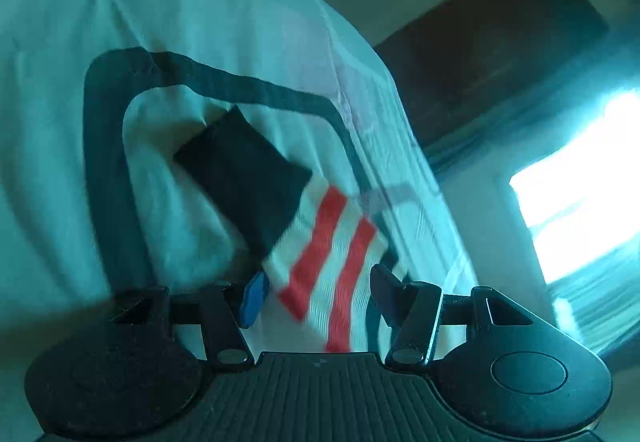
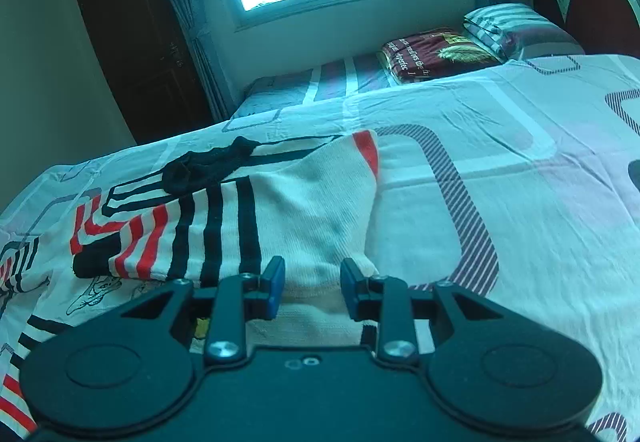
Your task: Fold small clothes
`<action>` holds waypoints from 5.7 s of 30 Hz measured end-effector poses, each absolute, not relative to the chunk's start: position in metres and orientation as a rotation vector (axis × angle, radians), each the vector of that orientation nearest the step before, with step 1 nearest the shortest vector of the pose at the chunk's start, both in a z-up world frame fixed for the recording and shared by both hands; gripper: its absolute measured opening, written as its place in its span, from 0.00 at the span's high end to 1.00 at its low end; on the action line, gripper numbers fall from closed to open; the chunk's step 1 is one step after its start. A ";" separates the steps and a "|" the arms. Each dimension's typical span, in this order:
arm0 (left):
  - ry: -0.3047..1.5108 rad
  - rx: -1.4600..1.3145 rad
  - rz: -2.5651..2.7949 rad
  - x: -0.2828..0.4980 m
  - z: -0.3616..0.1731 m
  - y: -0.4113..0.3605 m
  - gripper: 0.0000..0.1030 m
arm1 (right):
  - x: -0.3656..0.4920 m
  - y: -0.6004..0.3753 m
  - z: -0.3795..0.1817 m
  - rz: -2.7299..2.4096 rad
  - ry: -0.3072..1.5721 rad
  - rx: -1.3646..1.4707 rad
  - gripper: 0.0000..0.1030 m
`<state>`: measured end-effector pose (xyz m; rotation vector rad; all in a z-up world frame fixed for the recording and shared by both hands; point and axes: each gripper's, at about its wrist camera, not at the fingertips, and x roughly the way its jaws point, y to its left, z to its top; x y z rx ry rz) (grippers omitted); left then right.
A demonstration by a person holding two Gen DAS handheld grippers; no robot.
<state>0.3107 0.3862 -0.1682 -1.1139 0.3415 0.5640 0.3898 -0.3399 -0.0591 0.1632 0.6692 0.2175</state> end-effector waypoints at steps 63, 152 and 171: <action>0.678 -0.028 0.133 0.456 -0.144 0.135 0.58 | 0.434 -0.251 -0.078 0.257 0.667 0.136 0.75; 0.620 0.152 -0.192 0.512 -0.136 0.033 0.25 | 0.453 -0.182 -0.102 0.505 0.674 -0.134 0.83; 0.598 0.065 -0.079 0.564 -0.110 0.103 0.16 | 0.475 -0.210 -0.083 0.439 0.619 -0.016 0.81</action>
